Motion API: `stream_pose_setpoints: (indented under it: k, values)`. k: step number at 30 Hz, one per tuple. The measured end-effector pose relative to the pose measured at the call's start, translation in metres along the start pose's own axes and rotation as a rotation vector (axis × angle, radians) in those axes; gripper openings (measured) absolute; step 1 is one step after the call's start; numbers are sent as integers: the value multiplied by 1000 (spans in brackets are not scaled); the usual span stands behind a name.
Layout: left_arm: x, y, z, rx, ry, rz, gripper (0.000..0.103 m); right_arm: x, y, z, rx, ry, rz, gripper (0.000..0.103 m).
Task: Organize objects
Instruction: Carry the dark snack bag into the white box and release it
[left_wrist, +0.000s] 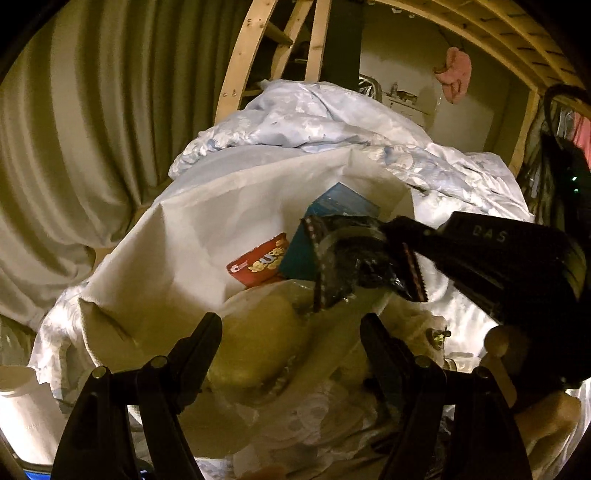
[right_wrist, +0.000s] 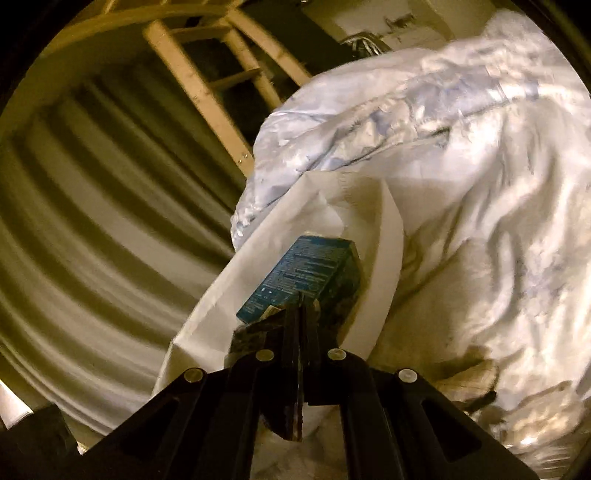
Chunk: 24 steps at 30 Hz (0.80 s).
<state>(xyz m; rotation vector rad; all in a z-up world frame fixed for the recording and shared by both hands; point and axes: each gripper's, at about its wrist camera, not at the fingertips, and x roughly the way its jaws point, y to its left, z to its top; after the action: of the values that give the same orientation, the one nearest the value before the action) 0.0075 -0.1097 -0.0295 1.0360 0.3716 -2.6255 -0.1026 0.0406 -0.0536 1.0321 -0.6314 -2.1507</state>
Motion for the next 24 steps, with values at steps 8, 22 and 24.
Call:
stream_pose_setpoints:
  k: [8,22,24]
  values:
    - [3,5,0,-16,5,30,75,-16,7,-1,-28,30,229,6]
    - [-29,1,10,5,-65,37,75,-37,29,-21,-142,150,239,45]
    - [-33,-2,10,15,-76,31,75,-50,27,-17,-139,120,236,49]
